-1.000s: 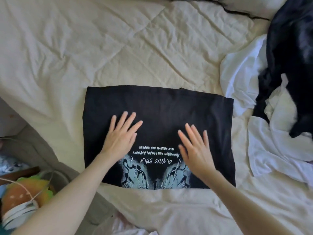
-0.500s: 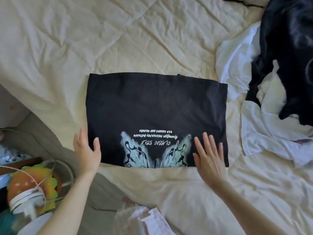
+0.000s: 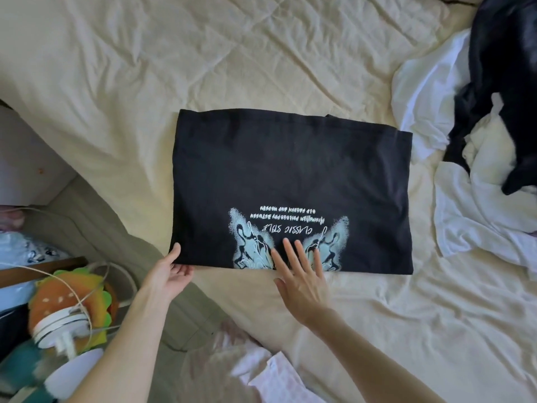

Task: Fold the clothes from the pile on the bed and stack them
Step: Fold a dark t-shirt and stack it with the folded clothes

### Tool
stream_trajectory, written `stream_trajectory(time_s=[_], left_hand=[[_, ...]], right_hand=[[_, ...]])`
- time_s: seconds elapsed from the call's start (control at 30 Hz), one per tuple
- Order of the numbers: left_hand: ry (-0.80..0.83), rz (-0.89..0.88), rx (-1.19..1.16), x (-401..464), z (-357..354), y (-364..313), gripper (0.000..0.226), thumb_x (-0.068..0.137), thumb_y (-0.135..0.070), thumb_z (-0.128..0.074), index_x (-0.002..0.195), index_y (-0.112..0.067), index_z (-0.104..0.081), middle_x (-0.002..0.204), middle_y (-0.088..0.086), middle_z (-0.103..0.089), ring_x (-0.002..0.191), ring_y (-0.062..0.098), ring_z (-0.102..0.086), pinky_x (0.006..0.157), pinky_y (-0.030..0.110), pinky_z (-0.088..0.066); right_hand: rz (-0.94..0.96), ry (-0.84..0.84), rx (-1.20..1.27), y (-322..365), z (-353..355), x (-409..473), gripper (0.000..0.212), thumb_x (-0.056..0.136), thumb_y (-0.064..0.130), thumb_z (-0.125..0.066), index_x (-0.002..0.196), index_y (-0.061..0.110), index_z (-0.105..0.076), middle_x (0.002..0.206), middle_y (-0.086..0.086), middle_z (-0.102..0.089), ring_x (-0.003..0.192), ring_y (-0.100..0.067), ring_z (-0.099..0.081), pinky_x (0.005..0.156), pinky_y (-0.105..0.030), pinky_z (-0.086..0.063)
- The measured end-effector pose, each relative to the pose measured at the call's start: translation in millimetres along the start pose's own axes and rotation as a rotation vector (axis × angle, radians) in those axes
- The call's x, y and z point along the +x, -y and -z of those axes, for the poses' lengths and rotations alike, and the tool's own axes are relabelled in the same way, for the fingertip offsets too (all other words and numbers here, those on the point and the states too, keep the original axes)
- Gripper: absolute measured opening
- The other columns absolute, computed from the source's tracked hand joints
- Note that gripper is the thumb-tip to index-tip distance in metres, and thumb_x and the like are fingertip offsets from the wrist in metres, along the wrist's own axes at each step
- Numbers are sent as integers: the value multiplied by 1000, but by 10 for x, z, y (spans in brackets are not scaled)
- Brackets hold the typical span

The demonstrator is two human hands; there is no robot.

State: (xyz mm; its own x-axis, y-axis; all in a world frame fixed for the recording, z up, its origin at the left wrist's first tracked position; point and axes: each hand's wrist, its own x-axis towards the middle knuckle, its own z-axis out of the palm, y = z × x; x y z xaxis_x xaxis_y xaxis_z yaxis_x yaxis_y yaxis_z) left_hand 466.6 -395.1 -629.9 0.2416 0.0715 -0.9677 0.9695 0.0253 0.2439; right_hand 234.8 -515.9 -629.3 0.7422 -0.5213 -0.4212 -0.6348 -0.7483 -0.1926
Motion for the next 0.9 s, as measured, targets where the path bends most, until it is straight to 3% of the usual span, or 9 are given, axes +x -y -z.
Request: stream_trajectory(time_s=[0.1,0.2,0.27,0.37,0.5,0.57,0.67,0.77,0.9], left_hand=[[-28,-103,76,-113,48,-7,11,91,-14,-59,98,-5,-56,116,9,-59,109,21,-55,96,31,-45],[-92,-368,208,-312,-14,35,4,91,-11,-61,88,-9,-59,97,7,-65,95,21,-61,74,28,-51],[-106,-526,241,-482,-100,118,3,90,-12,-62,91,-11,-58,96,5,-65,90,18,-63,69,26,-52],[-148,-744,311,-690,-300,270,16,88,-16,-64,101,-10,-56,101,6,-64,90,17,-63,77,30,-53],[-51,-994,460,-911,-741,507,13,86,-21,-65,80,-20,-53,83,-5,-59,74,7,-55,69,19,-46],[44,-1065,546,-991,-1016,655,10,85,-18,-65,81,-16,-56,82,-5,-59,73,5,-55,71,20,-46],[160,-1125,683,-1076,-1464,913,10,86,-15,-64,92,-10,-58,84,-5,-59,85,13,-56,82,28,-46],[268,-1185,789,-1179,-1826,1202,7,87,-15,-63,91,-12,-58,84,-5,-60,83,12,-56,80,25,-44],[457,-1230,1007,-1248,-2004,1687,22,91,-16,-59,111,-7,-62,118,2,-65,106,13,-59,89,21,-44]], right_hand=[[-10,77,-17,-34,-52,-37,65,75,39,-75,135,28,-53,144,-5,-46,132,-27,-44,104,-57,-35],[27,211,48,-98,-146,5,60,98,42,-36,151,33,-9,160,-1,1,147,-25,3,114,-52,7],[25,244,128,-129,-147,21,56,101,40,-28,151,33,-4,159,2,11,146,-22,13,113,-49,13],[-42,278,427,-137,-20,78,50,101,38,-33,149,27,-25,160,2,-1,147,-18,5,115,-46,9],[-465,311,1389,-272,387,118,41,98,32,-47,135,15,-51,145,2,-43,135,-10,-34,109,-30,-25],[-562,287,1670,-440,561,94,39,96,32,-51,130,13,-54,137,3,-52,126,-10,-45,105,-31,-34],[-538,172,1816,-723,807,116,32,100,32,-43,125,14,-54,124,-1,-57,115,-17,-54,101,-35,-42],[-523,43,1842,-1048,1046,154,39,103,31,-35,133,9,-48,121,-3,-56,112,-20,-54,95,-34,-44],[-564,-60,1845,-1480,1143,95,35,102,33,-37,123,11,-55,116,-4,-60,110,-20,-55,91,-33,-47]])
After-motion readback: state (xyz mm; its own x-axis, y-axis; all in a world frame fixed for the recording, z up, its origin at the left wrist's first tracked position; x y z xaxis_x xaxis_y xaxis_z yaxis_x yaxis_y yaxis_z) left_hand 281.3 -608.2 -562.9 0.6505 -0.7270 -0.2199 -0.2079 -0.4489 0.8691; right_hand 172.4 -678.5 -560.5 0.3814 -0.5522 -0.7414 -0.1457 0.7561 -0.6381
